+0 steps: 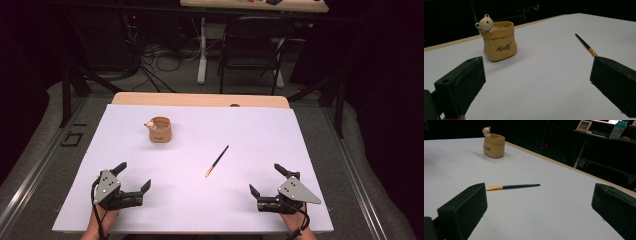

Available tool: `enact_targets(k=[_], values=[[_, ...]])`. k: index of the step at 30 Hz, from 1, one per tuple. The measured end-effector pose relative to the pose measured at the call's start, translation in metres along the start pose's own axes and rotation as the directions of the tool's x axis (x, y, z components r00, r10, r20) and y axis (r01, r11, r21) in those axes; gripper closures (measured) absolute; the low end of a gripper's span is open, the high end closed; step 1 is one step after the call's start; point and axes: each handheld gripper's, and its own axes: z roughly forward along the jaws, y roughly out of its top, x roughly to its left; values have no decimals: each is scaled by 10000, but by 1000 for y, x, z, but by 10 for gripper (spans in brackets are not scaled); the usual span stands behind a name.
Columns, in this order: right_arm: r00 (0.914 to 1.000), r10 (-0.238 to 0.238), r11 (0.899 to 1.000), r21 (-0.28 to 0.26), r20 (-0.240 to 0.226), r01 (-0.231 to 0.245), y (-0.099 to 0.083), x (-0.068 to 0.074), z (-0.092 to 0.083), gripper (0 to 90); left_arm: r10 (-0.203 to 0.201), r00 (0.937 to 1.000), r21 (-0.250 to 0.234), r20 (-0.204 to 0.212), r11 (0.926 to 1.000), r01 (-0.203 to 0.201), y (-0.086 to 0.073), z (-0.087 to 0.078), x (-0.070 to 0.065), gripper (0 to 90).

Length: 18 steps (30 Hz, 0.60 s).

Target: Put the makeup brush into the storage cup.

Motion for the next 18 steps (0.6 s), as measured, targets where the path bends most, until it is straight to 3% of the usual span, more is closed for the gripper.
enact_targets(k=[18], values=[[10000,-32,10000,48,-53,32,0,0,0,0,147,9995,13,283,9999,-148,3,13,-7,0]])
